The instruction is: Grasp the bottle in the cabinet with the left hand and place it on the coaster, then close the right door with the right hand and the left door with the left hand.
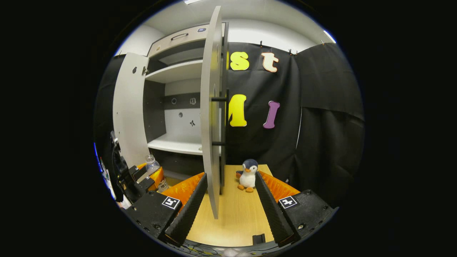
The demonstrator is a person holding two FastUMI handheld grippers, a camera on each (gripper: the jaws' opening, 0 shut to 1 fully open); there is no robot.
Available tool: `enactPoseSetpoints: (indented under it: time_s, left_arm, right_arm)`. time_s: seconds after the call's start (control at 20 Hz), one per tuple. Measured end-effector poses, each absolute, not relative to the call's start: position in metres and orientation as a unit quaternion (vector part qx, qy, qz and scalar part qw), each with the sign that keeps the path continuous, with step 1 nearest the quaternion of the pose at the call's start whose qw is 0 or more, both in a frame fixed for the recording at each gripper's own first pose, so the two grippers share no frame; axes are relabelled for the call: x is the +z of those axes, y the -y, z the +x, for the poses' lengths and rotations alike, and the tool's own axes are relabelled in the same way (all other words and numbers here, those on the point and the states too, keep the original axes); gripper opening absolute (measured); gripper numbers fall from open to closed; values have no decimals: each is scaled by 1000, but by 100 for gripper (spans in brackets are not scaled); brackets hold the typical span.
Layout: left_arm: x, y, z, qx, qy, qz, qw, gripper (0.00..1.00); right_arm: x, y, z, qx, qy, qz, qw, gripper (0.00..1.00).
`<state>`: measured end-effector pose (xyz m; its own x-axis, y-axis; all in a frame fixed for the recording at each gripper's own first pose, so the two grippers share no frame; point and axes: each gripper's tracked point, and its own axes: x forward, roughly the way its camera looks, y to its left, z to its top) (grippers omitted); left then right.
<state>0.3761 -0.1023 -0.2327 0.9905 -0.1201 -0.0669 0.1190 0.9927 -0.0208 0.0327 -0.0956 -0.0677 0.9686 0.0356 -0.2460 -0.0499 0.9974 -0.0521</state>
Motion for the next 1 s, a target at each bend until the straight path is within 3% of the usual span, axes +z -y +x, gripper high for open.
enactPoseSetpoints:
  time_s: [0.3,0.75,1.0]
  left_arm:
    - [-280,114,356,-66,-16,-25,997,73]
    - [-373,113,341,-71,-61,-19,995,74]
    - [-384,112,335,-77,-48,-37,995,74]
  right_arm:
    - [-107,89,30,38,-168,-43,984,83]
    - [-153,80,20,42,-217,-61,973,83]
    - [-150,75,21,37,-215,-76,973,83]
